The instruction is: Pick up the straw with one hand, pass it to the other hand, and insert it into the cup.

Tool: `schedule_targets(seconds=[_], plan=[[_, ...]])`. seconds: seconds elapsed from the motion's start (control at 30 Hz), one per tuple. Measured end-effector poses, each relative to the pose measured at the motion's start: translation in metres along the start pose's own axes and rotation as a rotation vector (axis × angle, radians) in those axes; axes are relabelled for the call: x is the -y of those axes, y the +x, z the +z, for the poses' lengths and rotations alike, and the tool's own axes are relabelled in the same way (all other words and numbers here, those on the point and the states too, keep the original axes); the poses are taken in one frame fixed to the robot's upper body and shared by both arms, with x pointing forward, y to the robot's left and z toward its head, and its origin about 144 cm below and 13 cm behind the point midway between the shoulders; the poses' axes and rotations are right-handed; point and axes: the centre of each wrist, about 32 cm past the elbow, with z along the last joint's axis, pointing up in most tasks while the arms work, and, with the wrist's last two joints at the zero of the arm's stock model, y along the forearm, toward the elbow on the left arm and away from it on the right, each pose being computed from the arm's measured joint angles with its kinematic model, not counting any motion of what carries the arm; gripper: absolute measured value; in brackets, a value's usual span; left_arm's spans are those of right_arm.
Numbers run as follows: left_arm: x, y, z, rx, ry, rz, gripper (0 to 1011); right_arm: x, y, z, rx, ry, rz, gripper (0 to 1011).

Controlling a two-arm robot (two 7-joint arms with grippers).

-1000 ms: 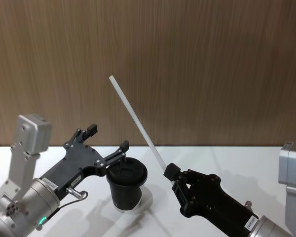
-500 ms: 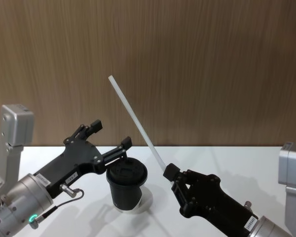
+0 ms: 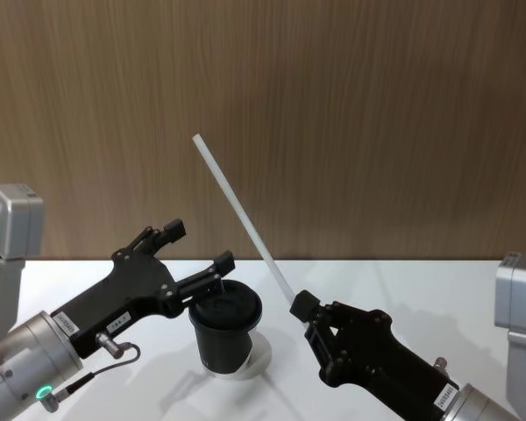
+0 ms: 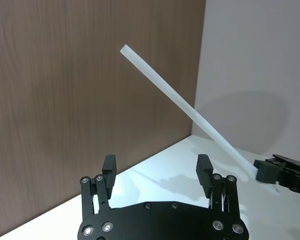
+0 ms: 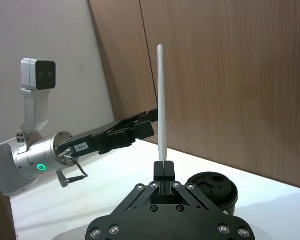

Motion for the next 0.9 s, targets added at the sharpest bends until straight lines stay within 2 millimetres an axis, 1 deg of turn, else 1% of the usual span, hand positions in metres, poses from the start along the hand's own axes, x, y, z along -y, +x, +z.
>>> schedule_targets(seconds=[0.43, 0.9], plan=[[-0.003, 0.005, -0.003, -0.033, -0.015, -0.086, 1002, 0.000, 0.000, 0.000, 0.000, 0.000, 0.000, 4], [0.002, 0.008, -0.013, -0.110, -0.065, -0.159, 1002, 0.000, 0.000, 0.000, 0.000, 0.000, 0.000, 4]])
